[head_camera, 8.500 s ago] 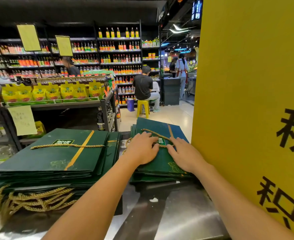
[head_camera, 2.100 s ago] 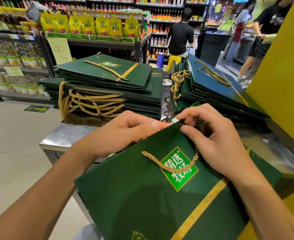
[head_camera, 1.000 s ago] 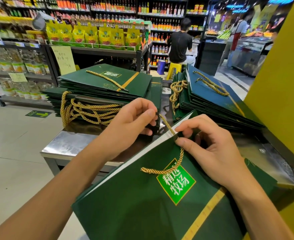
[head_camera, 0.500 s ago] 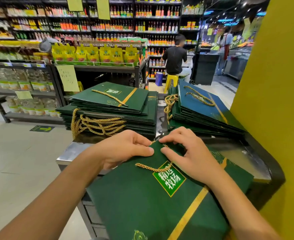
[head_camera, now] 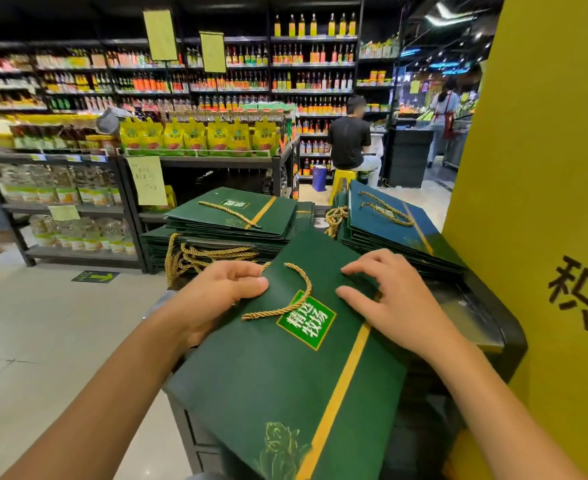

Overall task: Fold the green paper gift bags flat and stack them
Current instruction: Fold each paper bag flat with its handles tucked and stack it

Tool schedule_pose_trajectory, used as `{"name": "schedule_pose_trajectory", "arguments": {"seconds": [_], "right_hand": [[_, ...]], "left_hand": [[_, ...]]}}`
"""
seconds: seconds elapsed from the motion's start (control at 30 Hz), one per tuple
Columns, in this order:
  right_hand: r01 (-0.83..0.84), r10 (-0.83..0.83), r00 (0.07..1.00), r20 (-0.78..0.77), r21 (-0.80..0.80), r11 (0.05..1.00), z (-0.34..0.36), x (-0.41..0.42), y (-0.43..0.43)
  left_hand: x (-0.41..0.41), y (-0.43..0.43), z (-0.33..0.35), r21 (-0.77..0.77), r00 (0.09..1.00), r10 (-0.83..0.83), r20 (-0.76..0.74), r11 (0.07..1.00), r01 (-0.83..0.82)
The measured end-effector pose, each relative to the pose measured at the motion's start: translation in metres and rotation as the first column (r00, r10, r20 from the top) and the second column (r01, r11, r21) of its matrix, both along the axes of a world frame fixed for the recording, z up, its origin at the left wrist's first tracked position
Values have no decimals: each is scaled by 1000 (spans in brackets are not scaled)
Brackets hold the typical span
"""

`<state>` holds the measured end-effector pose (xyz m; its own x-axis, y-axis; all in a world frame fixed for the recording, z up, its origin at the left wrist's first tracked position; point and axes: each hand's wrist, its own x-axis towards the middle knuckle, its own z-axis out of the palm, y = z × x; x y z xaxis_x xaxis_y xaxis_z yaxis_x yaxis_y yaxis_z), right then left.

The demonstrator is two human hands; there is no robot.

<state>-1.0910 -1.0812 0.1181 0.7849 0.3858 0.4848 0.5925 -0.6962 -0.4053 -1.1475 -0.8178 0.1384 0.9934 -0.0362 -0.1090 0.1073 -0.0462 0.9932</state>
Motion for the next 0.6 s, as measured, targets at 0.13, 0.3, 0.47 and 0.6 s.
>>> {"name": "schedule_pose_trajectory", "arguments": {"seconds": [0.13, 0.3, 0.47, 0.6], "right_hand": [[119, -127, 991, 46, 153, 981, 7, -13, -11], [260, -204, 964, -170, 451, 854, 12, -27, -13], [129, 104, 946, -306, 651, 748, 30, -29, -10], [131, 142, 956, -258, 804, 580, 64, -24, -9]], "left_hand": [[-16, 13, 13, -49, 993, 78, 89, 996, -74], [-27, 26, 30, -124, 955, 209, 211, 975, -186], [-24, 18, 47, -149, 884, 304, 356, 952, -267], [-17, 10, 71, -175, 802, 350, 484, 937, -303]]}}
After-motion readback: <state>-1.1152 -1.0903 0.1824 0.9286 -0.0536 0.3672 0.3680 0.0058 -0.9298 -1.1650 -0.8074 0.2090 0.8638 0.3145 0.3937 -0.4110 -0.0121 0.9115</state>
